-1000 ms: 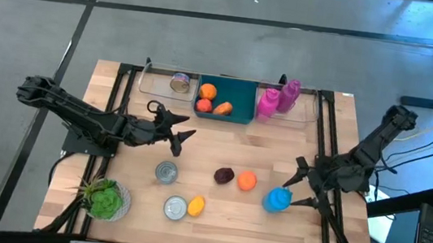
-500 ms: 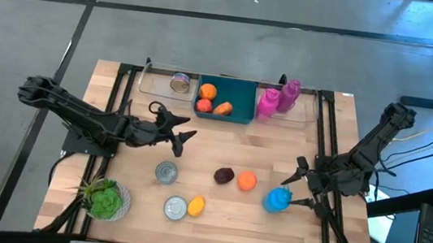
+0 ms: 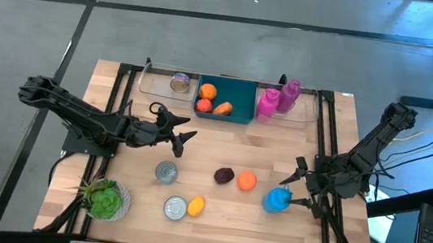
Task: Pick & Place Food Item
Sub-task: Put the blue water bottle into the right transparent bin
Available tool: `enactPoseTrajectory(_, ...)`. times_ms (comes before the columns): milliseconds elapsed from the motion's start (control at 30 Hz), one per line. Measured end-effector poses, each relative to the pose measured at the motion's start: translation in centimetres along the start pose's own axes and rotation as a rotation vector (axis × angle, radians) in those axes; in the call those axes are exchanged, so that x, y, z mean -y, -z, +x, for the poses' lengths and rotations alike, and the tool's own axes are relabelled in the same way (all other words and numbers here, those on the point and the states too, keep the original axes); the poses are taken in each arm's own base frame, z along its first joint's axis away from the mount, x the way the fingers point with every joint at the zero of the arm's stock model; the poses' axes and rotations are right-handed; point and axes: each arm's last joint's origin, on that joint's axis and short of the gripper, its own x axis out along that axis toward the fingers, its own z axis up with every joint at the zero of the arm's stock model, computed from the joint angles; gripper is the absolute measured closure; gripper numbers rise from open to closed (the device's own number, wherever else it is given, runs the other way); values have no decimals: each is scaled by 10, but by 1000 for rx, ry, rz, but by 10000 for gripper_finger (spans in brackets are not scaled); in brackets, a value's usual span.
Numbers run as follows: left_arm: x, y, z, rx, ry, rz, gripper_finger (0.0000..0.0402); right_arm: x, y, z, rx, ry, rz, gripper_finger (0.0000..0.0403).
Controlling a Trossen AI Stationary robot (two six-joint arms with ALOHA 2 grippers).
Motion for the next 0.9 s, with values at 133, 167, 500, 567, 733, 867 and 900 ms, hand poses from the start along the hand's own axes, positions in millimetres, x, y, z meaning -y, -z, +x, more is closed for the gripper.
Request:
enactPoseTrajectory(133, 0, 0, 0, 0, 0, 1, 141, -1, 1, 1, -8, 2, -4, 149)
enactPoseTrajectory(167, 0, 0, 0, 0, 0, 2, 141, -1, 1, 2, -8, 2, -4, 154)
enactPoseTrajectory(500, 0, 0, 0, -1, 1, 7, 141, -1, 1, 2, -9, 7, -3, 217)
enactPoseTrajectory(567, 0, 0, 0, -1, 1, 6, 141, -1, 1, 2, -9, 7, -3, 232)
enactPoseTrajectory(733, 0, 0, 0, -1, 1, 3, 141, -1, 1, 2, -7, 6, -2, 273)
enactPoseTrajectory(867, 0, 0, 0, -1, 1, 3, 141, -1, 0, 2, -4, 5, -1, 307)
enactPoseTrajectory(900, 0, 0, 0, -1, 1, 2, 141, -1, 0, 2, -4, 6, -1, 315)
